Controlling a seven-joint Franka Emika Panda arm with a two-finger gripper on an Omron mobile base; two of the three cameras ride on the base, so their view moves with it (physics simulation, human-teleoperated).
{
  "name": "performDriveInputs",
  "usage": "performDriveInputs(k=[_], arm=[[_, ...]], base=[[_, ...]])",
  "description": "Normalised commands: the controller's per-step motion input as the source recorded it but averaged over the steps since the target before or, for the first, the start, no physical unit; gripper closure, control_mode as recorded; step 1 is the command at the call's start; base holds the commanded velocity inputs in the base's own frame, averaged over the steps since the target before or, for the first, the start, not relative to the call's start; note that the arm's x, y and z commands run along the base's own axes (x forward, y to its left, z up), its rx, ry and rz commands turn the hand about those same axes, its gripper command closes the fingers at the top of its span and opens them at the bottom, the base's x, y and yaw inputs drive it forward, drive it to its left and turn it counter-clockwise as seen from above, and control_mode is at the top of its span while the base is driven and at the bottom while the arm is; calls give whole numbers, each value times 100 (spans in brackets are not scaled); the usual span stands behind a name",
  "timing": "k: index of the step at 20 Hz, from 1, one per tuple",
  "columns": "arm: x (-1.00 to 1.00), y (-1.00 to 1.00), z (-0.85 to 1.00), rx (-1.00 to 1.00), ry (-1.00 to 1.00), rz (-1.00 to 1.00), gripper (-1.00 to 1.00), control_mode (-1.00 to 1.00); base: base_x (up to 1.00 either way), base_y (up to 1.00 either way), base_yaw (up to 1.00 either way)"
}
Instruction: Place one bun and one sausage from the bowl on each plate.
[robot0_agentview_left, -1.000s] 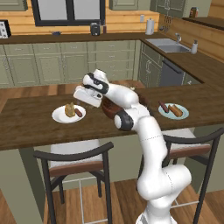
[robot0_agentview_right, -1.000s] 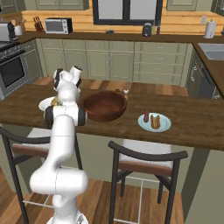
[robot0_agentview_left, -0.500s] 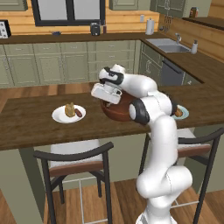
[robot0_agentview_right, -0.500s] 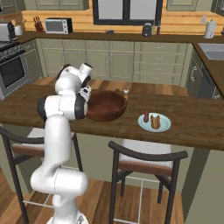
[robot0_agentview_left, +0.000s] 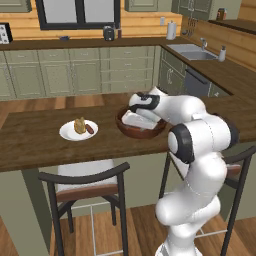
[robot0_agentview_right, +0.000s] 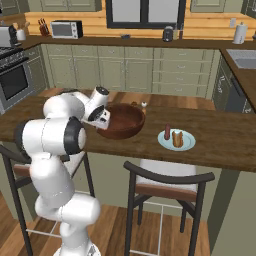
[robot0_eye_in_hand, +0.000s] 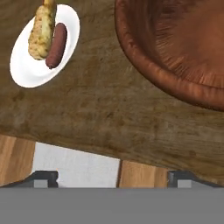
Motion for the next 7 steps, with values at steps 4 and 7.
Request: performDriveInputs(k=[4,7], arm=[[-100,-3,39,-4,-100,0,-100,-100],[-100,0,80,0,-92,0,-100,-100]], base=[[0,0,0],[0,0,0]])
